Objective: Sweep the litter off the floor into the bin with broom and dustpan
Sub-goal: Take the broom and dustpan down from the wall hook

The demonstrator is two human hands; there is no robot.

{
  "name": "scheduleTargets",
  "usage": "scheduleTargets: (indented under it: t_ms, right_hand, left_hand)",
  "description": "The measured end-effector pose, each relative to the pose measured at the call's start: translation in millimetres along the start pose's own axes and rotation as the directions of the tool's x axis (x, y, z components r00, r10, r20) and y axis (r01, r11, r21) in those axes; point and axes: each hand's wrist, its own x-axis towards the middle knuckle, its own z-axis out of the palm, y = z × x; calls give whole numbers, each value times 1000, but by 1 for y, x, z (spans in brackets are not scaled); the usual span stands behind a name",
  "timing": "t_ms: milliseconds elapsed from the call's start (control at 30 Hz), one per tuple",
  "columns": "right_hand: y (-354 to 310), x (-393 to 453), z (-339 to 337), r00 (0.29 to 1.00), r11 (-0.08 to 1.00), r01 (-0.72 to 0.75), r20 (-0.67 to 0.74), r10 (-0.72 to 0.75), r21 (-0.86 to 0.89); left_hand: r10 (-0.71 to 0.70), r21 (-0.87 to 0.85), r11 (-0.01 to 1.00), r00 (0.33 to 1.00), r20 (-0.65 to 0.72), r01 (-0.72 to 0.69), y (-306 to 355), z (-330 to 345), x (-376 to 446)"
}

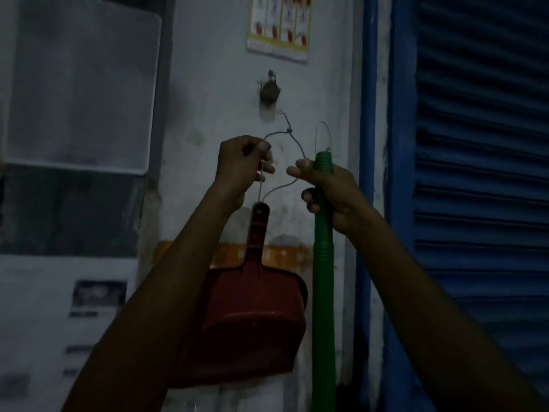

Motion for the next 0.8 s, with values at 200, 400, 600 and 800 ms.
scheduleTargets:
  t_ms: [200,400,600,800]
  right_hand:
    - [98,-130,-29,974,972,-224,4,225,-67]
    - [185,-244,-58,858,849,-489,66,510,-199]
    - [232,-349,-64,748,737,-608,96,657,-295]
    - [260,-445,-56,732,659,-630,-32,680,-411]
  left_hand:
    - [-226,-142,965,974,-12,222,-37,6,-126]
    - [-389,-125,909,917,88,397,-51,0,-230]
    - [-492,-113,855,861,130,506,-41,1,-297]
    - [-550,-157,766,762,342,623,-45,-42,-373]
